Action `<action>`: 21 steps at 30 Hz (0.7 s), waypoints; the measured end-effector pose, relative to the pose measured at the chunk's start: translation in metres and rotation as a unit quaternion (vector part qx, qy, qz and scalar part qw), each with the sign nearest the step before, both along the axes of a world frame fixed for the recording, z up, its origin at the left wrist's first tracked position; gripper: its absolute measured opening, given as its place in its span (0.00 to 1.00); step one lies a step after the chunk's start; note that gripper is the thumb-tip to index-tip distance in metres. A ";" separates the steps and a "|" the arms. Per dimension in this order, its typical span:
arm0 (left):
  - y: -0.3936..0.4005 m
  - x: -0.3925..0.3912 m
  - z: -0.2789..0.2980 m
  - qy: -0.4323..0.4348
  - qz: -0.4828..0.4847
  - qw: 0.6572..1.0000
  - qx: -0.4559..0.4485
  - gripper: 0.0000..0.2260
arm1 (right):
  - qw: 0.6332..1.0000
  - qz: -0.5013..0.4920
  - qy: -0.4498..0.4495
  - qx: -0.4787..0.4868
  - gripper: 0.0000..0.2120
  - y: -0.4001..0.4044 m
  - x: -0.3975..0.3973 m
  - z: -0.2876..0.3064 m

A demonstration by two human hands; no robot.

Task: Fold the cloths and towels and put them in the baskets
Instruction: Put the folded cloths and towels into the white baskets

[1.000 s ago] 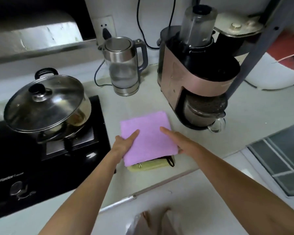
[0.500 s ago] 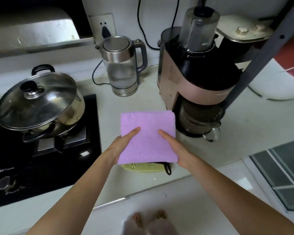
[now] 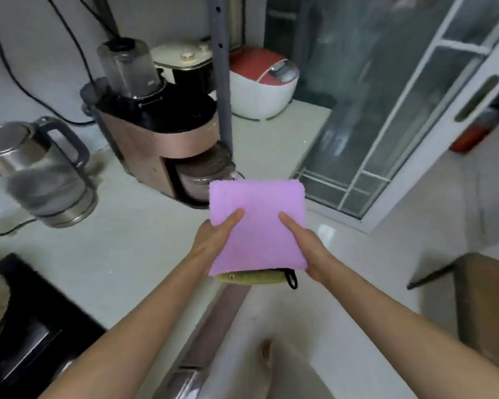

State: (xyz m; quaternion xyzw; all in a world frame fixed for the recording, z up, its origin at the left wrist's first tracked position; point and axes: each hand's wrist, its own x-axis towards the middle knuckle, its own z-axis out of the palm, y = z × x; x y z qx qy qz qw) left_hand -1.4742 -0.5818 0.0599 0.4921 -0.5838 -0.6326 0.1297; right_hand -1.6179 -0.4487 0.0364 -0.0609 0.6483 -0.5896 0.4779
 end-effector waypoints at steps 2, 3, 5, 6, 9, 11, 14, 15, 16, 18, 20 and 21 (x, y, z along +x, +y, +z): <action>0.031 -0.009 -0.001 0.023 -0.034 0.999 -0.030 0.19 | 0.994 -0.110 0.018 0.000 0.24 0.045 0.015 0.005; 0.050 -0.012 -0.002 0.039 -0.055 0.997 -0.042 0.19 | 0.987 -0.161 0.024 -0.003 0.23 0.070 0.023 0.006; 0.095 -0.018 -0.002 0.064 -0.107 0.990 -0.058 0.22 | 0.968 -0.248 0.040 -0.003 0.26 0.124 0.039 0.009; 0.119 -0.021 -0.002 0.076 -0.135 0.986 -0.060 0.24 | 0.958 -0.282 0.044 0.001 0.28 0.153 0.047 0.011; 0.196 -0.027 0.006 0.095 -0.236 0.965 -0.059 0.26 | 0.923 -0.381 0.054 0.006 0.29 0.243 0.076 0.020; 0.256 -0.029 0.013 0.099 -0.316 0.942 -0.060 0.31 | 0.891 -0.450 0.066 -0.007 0.24 0.305 0.102 0.029; 0.353 -0.022 0.024 0.122 -0.416 0.899 -0.063 0.30 | 0.833 -0.547 0.084 -0.007 0.24 0.401 0.148 0.039; 0.388 -0.018 0.027 0.129 -0.446 0.883 -0.064 0.28 | 0.812 -0.577 0.091 -0.008 0.25 0.433 0.165 0.042; 0.423 -0.011 0.031 0.139 -0.472 0.869 -0.063 0.25 | 0.791 -0.604 0.095 -0.008 0.25 0.464 0.183 0.044; 0.493 0.007 0.035 0.147 -0.520 0.839 -0.061 0.21 | 0.754 -0.649 0.103 -0.007 0.21 0.524 0.222 0.050; 0.565 0.031 0.034 0.155 -0.570 0.804 -0.062 0.17 | 0.715 -0.691 0.106 -0.004 0.19 0.584 0.268 0.053; 0.603 0.045 0.033 0.157 -0.597 0.784 -0.057 0.17 | 0.693 -0.713 0.107 0.002 0.20 0.617 0.292 0.052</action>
